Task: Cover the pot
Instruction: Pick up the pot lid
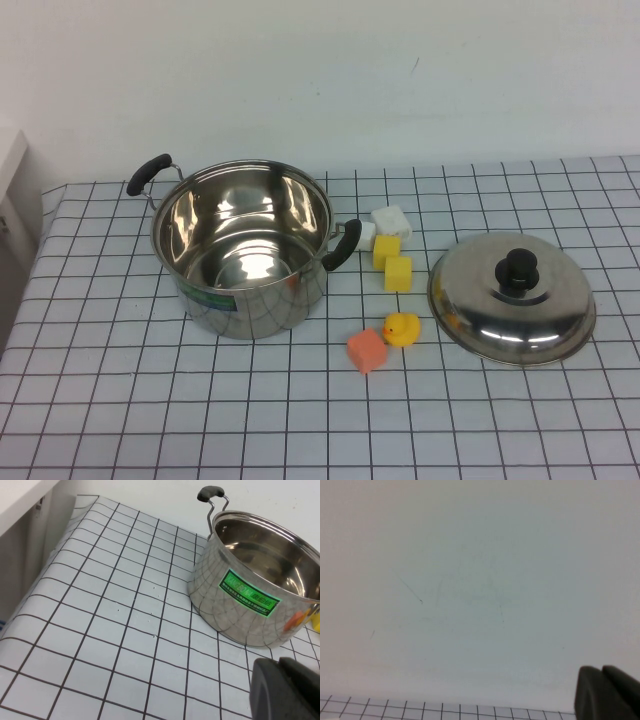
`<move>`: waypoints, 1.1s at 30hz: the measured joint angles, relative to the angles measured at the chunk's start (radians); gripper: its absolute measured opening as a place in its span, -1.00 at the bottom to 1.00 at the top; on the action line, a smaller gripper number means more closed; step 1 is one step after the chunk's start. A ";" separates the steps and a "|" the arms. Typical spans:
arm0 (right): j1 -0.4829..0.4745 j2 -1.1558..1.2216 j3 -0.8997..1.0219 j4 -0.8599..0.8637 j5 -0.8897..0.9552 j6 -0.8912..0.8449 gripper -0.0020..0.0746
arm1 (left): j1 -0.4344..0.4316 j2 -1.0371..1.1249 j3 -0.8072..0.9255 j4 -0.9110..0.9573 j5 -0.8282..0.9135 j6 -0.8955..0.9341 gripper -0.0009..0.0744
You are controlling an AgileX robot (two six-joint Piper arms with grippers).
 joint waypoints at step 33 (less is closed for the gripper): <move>0.083 0.587 0.005 0.365 -0.495 -0.132 -0.95 | 0.000 0.000 0.000 0.000 0.000 0.000 -0.98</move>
